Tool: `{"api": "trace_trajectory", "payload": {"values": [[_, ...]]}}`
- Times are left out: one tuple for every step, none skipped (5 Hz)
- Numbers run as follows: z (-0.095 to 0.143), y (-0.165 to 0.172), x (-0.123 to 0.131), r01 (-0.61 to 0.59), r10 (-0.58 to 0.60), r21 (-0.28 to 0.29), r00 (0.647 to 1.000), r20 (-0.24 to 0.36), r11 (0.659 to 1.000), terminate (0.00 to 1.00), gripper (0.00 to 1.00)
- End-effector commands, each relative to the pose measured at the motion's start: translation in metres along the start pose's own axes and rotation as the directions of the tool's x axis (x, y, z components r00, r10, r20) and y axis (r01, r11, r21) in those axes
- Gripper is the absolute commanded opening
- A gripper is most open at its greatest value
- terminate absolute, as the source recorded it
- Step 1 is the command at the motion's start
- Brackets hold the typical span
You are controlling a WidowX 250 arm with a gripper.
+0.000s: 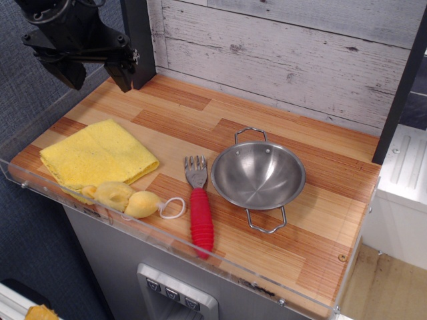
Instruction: Move yellow cloth to the bottom left edge
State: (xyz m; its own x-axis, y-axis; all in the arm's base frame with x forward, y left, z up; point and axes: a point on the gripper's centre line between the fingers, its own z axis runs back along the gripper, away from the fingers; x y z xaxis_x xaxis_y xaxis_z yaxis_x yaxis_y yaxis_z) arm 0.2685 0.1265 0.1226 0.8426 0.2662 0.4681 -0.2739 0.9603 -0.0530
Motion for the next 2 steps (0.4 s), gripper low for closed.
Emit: {"api": "trace_trajectory", "payload": {"values": [[0.0087,0.0005,0.0027,0.011,-0.011,0.009,1.000,0.029,1.000,0.00,1.00],[0.0087,0.0005,0.0027,0.011,-0.011,0.009,1.000,0.029,1.000,1.00,1.00]]}}
